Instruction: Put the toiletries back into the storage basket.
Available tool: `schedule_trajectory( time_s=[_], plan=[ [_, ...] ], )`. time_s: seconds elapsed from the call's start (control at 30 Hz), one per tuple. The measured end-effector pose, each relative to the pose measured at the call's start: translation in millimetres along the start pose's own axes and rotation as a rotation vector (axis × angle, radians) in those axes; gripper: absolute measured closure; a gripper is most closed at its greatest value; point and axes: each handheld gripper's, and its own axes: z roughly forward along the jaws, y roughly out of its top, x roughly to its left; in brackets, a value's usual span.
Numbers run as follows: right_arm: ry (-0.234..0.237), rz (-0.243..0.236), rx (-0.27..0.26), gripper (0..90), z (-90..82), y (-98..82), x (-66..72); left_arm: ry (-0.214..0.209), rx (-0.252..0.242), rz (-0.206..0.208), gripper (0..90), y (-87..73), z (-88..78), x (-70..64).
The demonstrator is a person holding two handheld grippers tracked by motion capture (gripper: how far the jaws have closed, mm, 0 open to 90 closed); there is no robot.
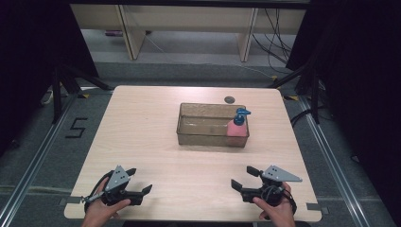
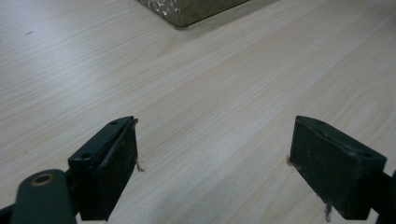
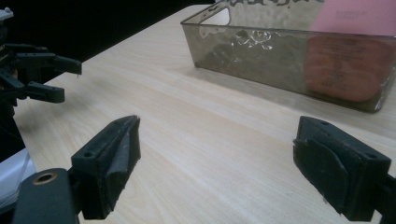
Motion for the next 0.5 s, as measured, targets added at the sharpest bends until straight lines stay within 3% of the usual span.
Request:
schedule_trajectory(
  time_s=[0.2, 0.23, 0.27, 0.33, 0.37, 0.43, 0.47, 0.5],
  plan=[
    [-0.008, -0.043, 0.005, 15.6, -1.5, -2.0, 2.7, -0.001, 0.0, 0.001, 14.9, 0.0, -0.1, 0.0],
    [-0.007, -0.012, 0.009, 15.6, -2.1, -2.8, 6.0, -0.001, 0.0, 0.001, 14.9, -0.1, -0.1, 0.0],
    [-0.012, -0.039, 0.011, 15.6, -1.8, -2.7, 4.4, -0.001, 0.001, 0.002, 14.9, -0.1, -0.1, 0.0],
    [-0.012, -0.045, 0.014, 15.6, -4.1, -3.3, 5.5, -0.001, 0.002, 0.002, 14.9, -0.1, 0.0, -0.1],
    [-0.009, -0.007, 0.023, 15.5, -4.6, -4.2, 8.6, -0.001, 0.001, 0.003, 14.8, -0.1, 0.1, -0.1],
    [-0.003, -0.042, 0.03, 15.5, -5.8, -3.8, 6.4, 0.0, 0.001, 0.002, 14.9, -0.1, 0.2, -0.2],
    [-0.017, -0.049, 0.017, 15.5, -5.7, -4.6, 6.5, 0.0, 0.001, 0.002, 14.9, -0.1, 0.2, -0.2],
    [-0.001, -0.037, 0.017, 15.5, -5.1, -5.2, 7.0, 0.0, 0.0, 0.001, 14.9, -0.1, 0.2, -0.3]
  ],
)
